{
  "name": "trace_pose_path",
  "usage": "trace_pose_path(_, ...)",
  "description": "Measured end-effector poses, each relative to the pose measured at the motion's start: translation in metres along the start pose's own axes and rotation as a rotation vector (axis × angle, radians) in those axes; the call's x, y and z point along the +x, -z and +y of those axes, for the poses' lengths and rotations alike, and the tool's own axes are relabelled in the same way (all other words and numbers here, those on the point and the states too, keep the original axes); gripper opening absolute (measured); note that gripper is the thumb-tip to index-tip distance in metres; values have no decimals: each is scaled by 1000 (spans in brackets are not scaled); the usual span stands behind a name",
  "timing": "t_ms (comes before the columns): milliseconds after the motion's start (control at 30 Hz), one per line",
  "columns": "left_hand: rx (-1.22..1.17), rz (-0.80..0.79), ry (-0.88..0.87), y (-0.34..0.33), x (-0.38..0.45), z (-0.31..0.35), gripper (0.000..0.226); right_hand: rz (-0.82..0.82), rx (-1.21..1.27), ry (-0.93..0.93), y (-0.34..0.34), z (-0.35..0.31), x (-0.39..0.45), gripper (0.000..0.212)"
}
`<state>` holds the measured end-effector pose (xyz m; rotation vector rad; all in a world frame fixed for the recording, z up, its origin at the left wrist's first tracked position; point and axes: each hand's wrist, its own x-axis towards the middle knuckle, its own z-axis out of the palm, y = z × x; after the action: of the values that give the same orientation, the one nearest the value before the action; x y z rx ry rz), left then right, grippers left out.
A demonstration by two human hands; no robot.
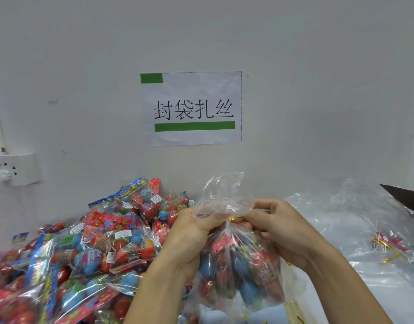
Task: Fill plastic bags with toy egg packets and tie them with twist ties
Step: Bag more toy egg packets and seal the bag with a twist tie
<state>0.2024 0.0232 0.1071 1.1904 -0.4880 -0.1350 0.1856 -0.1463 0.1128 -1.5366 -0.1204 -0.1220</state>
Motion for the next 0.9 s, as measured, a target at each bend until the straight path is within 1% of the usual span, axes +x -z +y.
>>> trace_pose_path(133, 68, -12, -11, -1, 2, -2, 31, -24, -28, 2, 2, 0, -4, 16)
trace_pose_path(300, 77, -47, -29, -1, 1, 0, 29, -92, -37, 15, 4, 1, -4, 9)
trace_pose_path(400, 95, -72, -23, -1, 1, 0, 27, -147, 15, 7, 4, 0, -5, 10)
trace_pose_path(500, 116, -56, -7, -1, 2, -1, 27, -201, 39, 10, 7, -1, -6, 12)
trace_pose_path(667, 141, -55, -2, -1, 1, -1, 20, -268, -2, -2, 7, -4, -10, 10)
trace_pose_path(733, 161, -51, -9, -1, 1, -1, 20, -274, -14, 0, 6, -6, -12, 6)
trace_pose_path(800, 190, -55, -18, 0, 1, -1, 20, -269, -19, -4, 7, -7, -11, 25)
trace_pose_path(833, 197, -57, -19, 0, 1, 0, 21, -259, -20, -4, 7, -6, -10, 30)
trace_pose_path(900, 199, -60, -23, -1, 1, 0, 22, -246, -33, 3, 7, -7, -11, 25)
